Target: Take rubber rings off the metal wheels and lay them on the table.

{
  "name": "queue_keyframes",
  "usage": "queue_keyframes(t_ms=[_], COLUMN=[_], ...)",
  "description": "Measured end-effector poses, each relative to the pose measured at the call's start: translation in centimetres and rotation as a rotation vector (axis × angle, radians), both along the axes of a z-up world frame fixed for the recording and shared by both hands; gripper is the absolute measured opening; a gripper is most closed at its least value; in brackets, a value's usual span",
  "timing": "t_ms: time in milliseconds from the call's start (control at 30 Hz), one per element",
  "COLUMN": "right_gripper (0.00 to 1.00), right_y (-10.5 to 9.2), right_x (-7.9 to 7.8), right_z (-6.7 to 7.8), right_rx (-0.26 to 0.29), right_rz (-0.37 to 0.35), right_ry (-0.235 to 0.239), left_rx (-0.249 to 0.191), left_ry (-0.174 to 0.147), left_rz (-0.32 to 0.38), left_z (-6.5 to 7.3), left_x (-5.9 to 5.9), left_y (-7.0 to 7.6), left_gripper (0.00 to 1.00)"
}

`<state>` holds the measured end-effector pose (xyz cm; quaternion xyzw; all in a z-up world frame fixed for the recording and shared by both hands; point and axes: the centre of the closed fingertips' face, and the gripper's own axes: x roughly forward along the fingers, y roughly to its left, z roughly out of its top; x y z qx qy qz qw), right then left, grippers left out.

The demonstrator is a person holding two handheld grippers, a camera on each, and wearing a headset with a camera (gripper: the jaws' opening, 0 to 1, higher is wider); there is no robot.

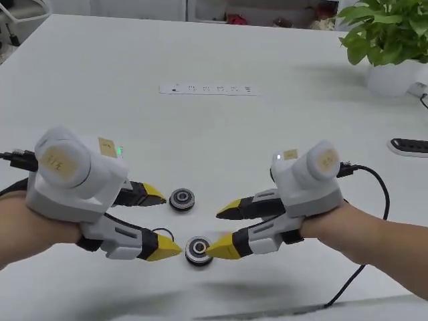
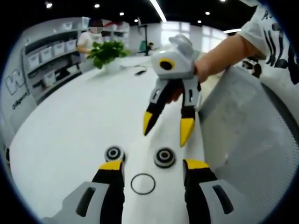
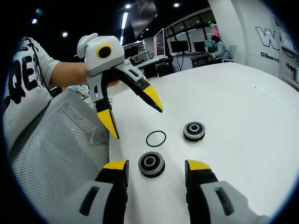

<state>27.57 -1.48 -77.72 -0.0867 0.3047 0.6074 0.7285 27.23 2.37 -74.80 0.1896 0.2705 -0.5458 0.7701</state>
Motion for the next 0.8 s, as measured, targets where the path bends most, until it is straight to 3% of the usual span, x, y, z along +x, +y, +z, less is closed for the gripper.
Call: queue_keyframes(t_ms=[800], right_gripper=[0.43], right_y=[-0.2], right_x=[-0.4], right_z=[-0.7], right_rx=[-0.018], right_rz=[0.016], right_ry=[-0.005], left_rx=[0.015], left_ry=[0.031], left_rz=[-0.051], left_z=[-1.6], left_x=[-0.6], left_y=[-2.1], left_gripper=[0.44])
